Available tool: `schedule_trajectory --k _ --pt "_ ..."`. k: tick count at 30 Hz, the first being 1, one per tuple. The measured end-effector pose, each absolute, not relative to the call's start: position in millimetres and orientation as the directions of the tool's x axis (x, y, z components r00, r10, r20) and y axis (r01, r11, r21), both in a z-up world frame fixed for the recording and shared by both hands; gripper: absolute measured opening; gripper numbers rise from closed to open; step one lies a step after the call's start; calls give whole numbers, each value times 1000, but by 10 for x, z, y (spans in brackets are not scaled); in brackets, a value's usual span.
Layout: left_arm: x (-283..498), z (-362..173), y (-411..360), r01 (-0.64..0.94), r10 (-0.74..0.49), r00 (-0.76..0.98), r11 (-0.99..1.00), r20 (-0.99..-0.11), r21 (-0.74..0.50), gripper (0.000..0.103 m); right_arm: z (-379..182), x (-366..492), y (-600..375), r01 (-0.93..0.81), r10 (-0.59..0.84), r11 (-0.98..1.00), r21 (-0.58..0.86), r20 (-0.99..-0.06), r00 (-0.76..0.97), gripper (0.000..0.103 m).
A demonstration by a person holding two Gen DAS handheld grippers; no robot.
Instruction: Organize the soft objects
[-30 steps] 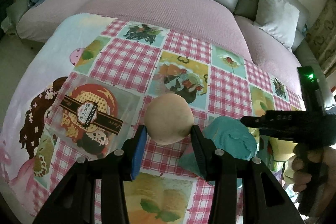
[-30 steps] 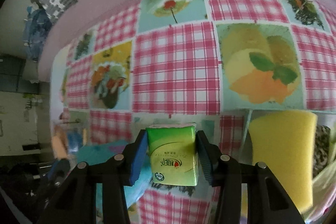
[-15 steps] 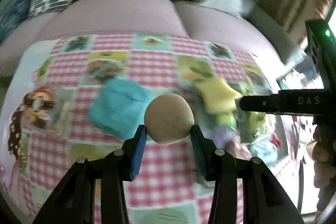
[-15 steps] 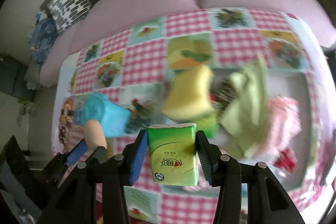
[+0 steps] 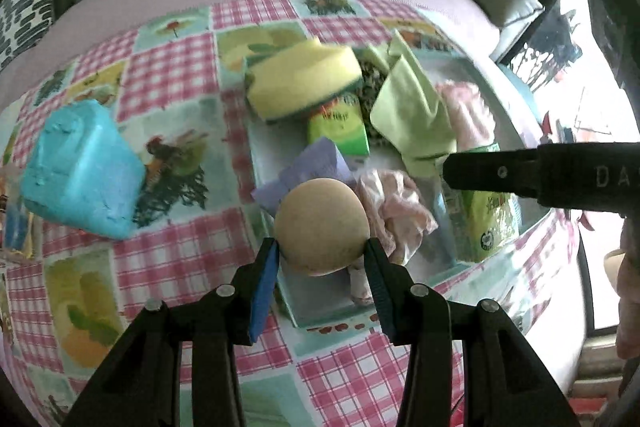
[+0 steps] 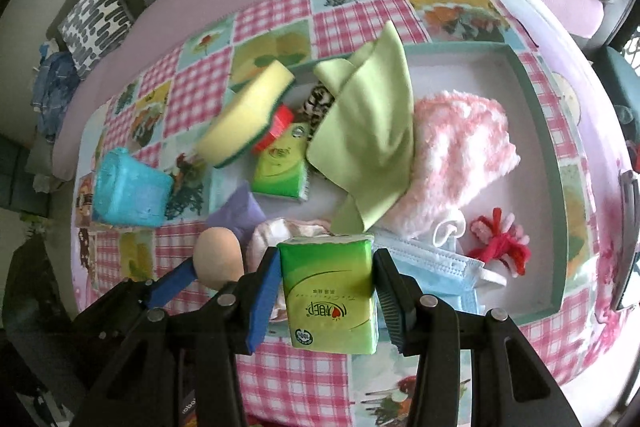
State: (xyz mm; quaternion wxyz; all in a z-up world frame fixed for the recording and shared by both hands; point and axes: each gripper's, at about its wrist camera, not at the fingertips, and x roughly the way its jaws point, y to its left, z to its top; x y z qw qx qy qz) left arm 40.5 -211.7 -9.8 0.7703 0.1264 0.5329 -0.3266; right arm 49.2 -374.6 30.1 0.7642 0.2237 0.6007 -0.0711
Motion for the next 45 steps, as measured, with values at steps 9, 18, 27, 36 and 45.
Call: schedule_trajectory --k 9,18,27,36,45 --pt "394 -309 -2231 654 -341 172 741 -924 -152 47 1 445 -3820 404 189 871 280 -949 252 50" --pt "324 -81 -2165 661 -338 203 740 -919 -127 72 39 442 -3784 381 175 887 263 -952 250 56" --pt "495 54 -1567 513 -299 303 851 -905 -109 89 142 333 -3595 354 130 904 238 -944 302 83" --pt "504 -11 -1111 404 -208 393 914 -896 -36 95 236 53 -3193 315 57 930 191 -919 391 103" --pt "391 -68 -860 381 -173 383 924 -907 -15 95 178 -157 -2798 286 36 942 174 -901 433 103"
